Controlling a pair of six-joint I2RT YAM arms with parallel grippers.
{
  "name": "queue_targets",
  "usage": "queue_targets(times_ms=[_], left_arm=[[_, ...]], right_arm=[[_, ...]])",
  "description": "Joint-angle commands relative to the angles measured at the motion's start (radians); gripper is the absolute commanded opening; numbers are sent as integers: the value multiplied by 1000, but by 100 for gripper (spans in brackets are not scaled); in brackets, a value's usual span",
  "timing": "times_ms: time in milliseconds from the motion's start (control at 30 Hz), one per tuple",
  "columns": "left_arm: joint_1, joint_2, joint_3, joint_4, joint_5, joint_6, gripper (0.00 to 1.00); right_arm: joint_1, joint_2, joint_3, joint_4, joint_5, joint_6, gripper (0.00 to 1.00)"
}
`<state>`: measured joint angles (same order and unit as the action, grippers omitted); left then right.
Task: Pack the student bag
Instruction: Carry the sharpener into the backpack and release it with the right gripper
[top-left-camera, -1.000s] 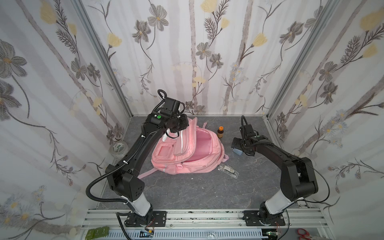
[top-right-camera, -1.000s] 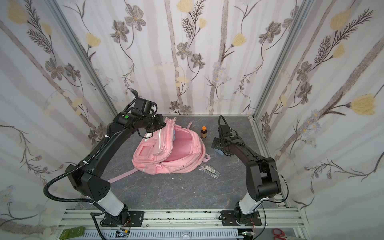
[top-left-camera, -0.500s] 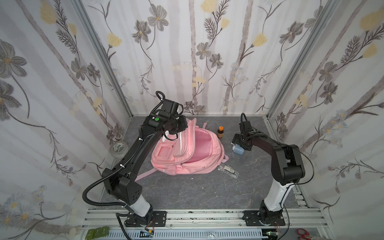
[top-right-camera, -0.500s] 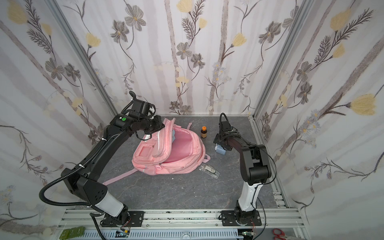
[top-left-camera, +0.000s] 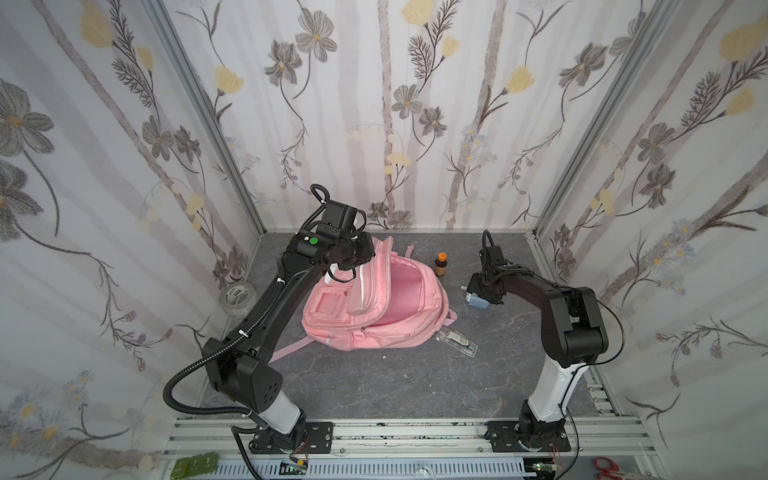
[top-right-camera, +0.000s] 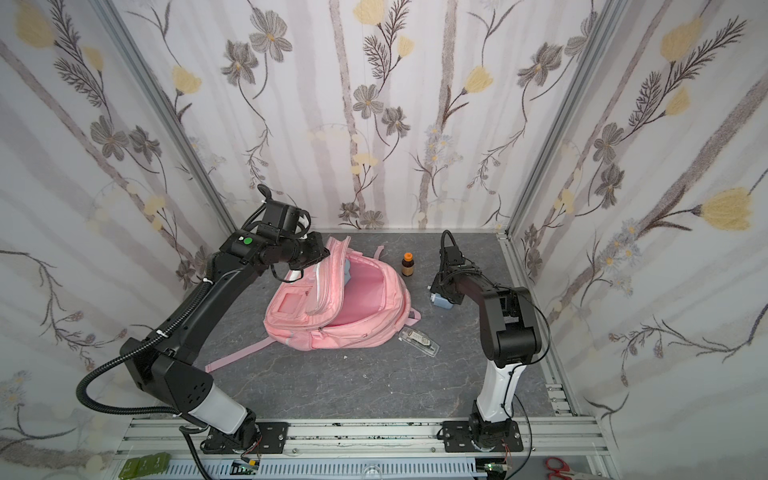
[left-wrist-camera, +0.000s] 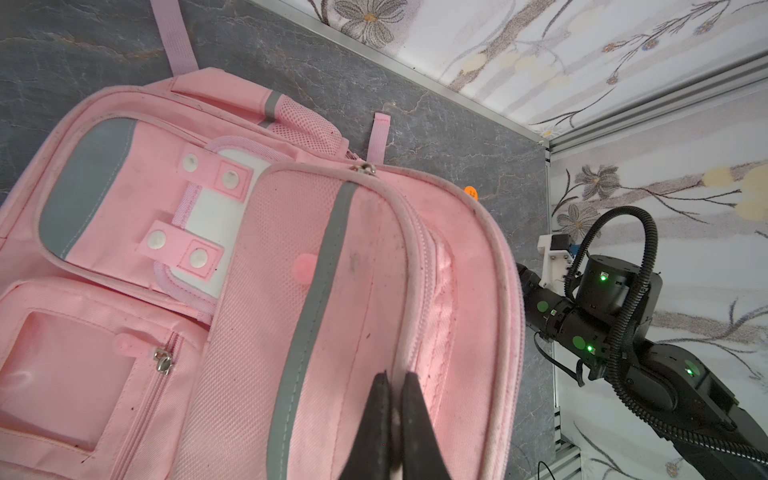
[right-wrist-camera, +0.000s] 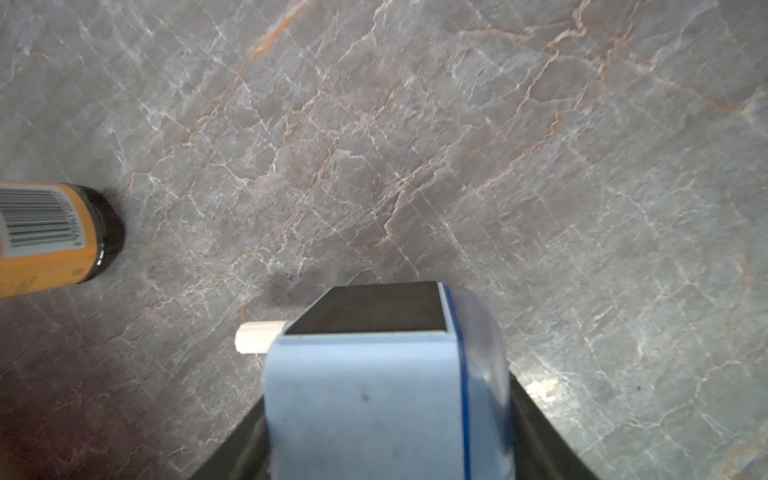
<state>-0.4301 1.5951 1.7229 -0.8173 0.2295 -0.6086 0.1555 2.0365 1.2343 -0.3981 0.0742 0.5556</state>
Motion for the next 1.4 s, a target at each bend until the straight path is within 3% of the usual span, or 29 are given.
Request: queue_targets(times_ms=[0,467,700,1000,1200,1367], left_arm=[[2,0,-3,13,-14,-6,0],[2,25,-19,42,5,-16,0],[3,49,-7,44,13,-19,0],[2,40,-16,63,11,-46,0],[3,33,-16,55,20,-48,0],[2,30,-14,43,21,-43,0]], right_arm=[[0,-19,-5,-3,-35,-22,56],[20,-283,-94,-11,-135,-27,50],[188,-404,-36,-59,-234,-14,51],[405,-195,115,68,-493,158,51],[459,-57,231,135,-592,219,52],[470,23,232,224,-631,299,56]])
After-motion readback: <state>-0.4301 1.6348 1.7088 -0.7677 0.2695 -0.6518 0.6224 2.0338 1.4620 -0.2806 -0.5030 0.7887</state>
